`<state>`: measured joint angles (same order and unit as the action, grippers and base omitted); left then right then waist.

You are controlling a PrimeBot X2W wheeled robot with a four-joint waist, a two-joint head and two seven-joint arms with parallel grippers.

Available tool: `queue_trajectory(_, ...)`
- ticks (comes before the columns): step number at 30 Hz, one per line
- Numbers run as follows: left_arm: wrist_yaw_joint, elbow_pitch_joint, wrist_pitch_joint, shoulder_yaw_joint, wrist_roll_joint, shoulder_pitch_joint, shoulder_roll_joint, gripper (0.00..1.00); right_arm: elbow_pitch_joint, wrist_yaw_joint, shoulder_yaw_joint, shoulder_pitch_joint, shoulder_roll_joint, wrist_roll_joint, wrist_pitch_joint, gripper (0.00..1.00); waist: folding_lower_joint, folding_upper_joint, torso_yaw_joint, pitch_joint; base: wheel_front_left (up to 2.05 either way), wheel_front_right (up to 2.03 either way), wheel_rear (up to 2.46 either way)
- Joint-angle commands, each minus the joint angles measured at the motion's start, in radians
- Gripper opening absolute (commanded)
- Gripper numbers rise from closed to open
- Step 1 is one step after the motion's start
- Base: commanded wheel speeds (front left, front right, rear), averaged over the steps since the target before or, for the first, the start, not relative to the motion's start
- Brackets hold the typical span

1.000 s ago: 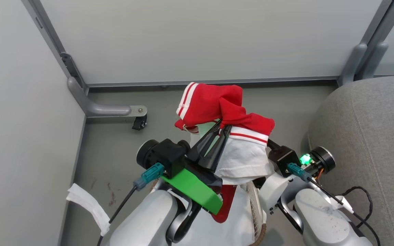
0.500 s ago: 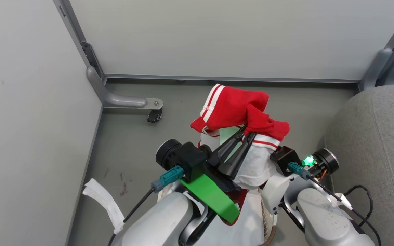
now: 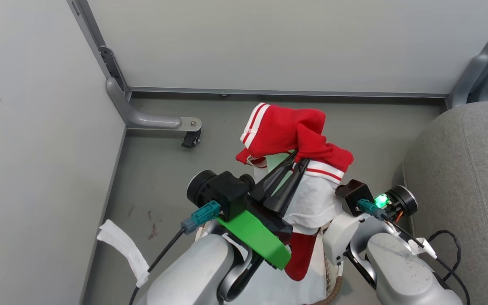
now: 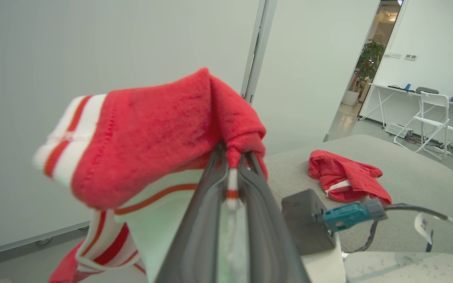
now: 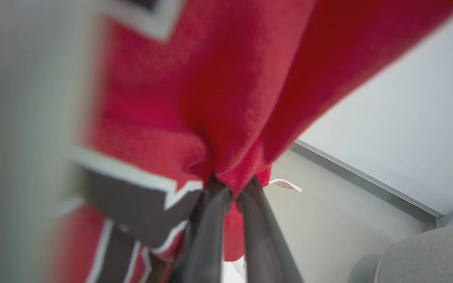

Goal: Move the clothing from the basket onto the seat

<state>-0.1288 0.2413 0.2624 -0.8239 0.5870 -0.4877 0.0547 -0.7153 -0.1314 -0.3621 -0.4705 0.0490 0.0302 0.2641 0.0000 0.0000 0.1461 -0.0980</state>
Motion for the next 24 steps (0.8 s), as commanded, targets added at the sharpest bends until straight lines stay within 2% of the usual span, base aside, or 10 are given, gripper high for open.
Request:
queue_trajectory(1,-0.003,0.008,0.003,0.010,-0.006,-0.001,-0.001,0.00,0.007,0.001,0.001,-0.001,0.005,0.009,0.000,0.00,0.0000,0.0000,-0.007,-0.002,0.00,0.00,0.00)
queue_trajectory(3,-0.003,0.024,0.002,0.020,-0.006,0.007,-0.001,0.00,0.017,0.001,0.002,0.003,0.004,0.014,0.000,0.00,0.0000,0.0000,-0.015,-0.004,0.00,0.00,0.00)
queue_trajectory(5,-0.003,0.038,0.002,0.036,-0.014,0.011,-0.001,0.64,0.028,0.001,0.007,0.011,0.005,0.021,0.000,0.00,0.0000,0.0000,-0.028,-0.005,0.00,0.00,0.00)
queue_trajectory(6,-0.003,0.047,0.002,0.042,-0.021,0.016,-0.001,1.00,0.037,0.001,0.011,0.016,0.005,0.024,0.000,0.00,0.0000,0.0000,-0.037,-0.005,0.00,0.00,0.00)
queue_trajectory(13,-0.003,0.108,0.002,0.107,-0.070,0.048,0.019,1.00,0.111,0.002,0.036,0.058,0.005,0.061,0.000,0.00,0.0000,0.0000,-0.144,0.007,0.00,0.00,0.00)
queue_trajectory(24,-0.003,0.122,0.002,0.217,-0.138,0.114,0.049,1.00,0.263,0.001,0.102,0.138,0.004,0.112,0.001,0.00,0.0000,0.0000,-0.400,-0.008,0.00,0.00,0.00)
